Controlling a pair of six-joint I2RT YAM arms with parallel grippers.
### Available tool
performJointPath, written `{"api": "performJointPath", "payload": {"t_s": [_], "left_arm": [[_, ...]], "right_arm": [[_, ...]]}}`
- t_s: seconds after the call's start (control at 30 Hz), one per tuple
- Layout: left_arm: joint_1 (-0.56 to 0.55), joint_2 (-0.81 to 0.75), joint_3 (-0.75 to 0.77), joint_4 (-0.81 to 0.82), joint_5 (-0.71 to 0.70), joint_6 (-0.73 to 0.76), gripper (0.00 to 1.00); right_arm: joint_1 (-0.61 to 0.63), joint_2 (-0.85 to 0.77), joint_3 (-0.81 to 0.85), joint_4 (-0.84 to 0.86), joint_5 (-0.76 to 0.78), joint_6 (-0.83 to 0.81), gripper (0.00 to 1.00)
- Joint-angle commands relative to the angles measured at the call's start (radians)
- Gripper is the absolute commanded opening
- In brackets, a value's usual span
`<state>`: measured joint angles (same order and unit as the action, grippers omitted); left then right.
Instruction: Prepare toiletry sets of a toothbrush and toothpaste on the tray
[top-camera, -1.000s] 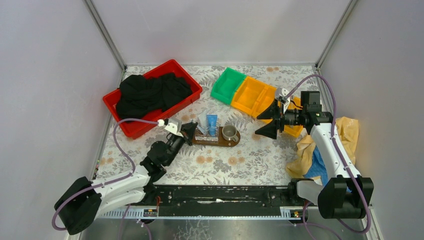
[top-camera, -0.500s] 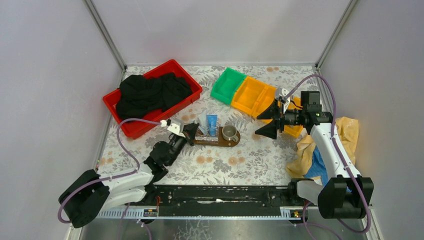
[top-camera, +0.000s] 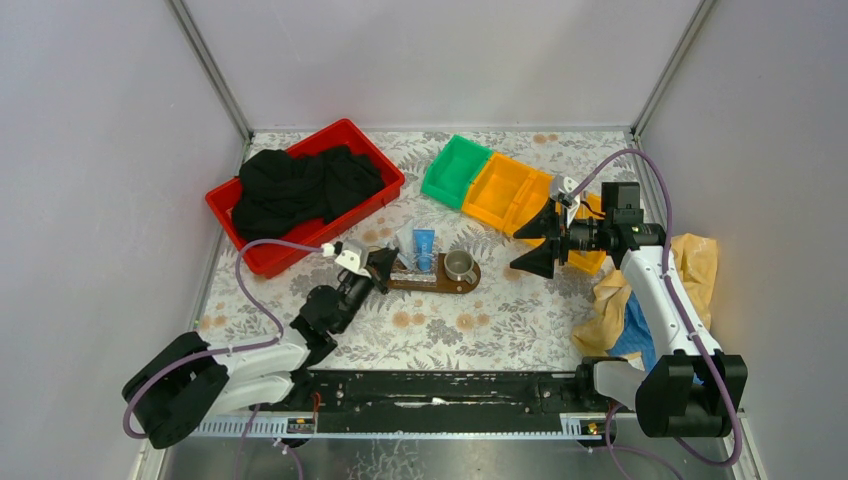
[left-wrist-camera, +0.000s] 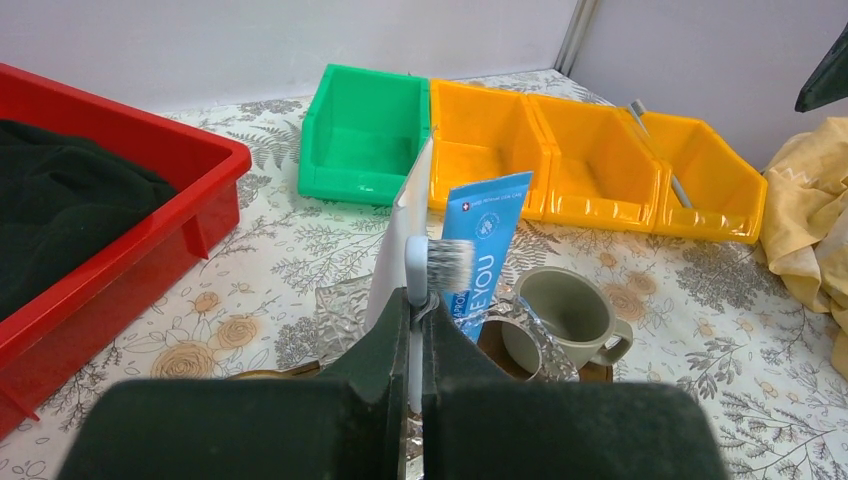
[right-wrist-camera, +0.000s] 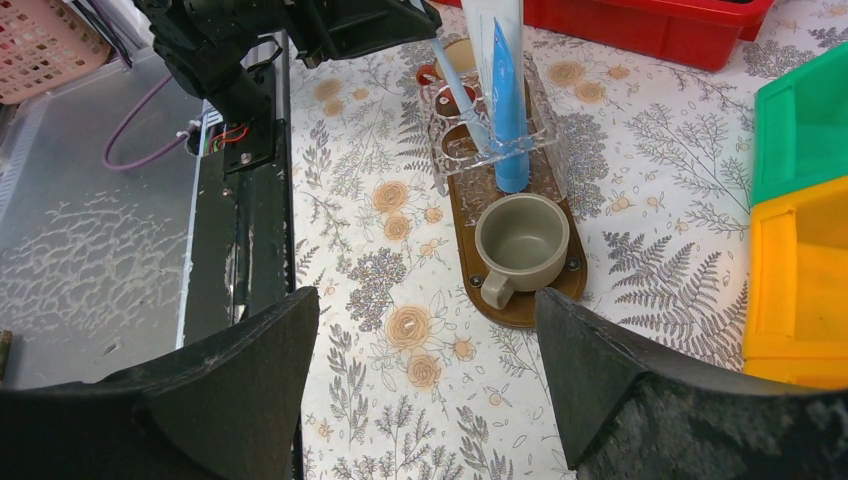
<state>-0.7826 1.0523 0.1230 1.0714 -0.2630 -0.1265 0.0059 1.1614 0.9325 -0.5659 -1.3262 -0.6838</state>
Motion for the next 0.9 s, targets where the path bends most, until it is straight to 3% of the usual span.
{"api": "performJointPath", "payload": {"t_s": [0.0,0.67,0.87], "left_arm": [[0.009,0.013,-0.018,0.110,0.008,0.034,0.00],[0.009,0.087,-0.043,0.193,0.009,0.063,0.02],[0.009,0.087,-0.051,0.192,0.018,0.068,0.13]], "right_arm": [[0.003,0.003,0.042,-0.006,-0.011,-0.019,0.86],[0.003,0.004,0.042,-0.008,-0.011,-0.020,0.86],[0.003,0.006,0.042,-0.008,-0.011,-0.020,0.86]]}}
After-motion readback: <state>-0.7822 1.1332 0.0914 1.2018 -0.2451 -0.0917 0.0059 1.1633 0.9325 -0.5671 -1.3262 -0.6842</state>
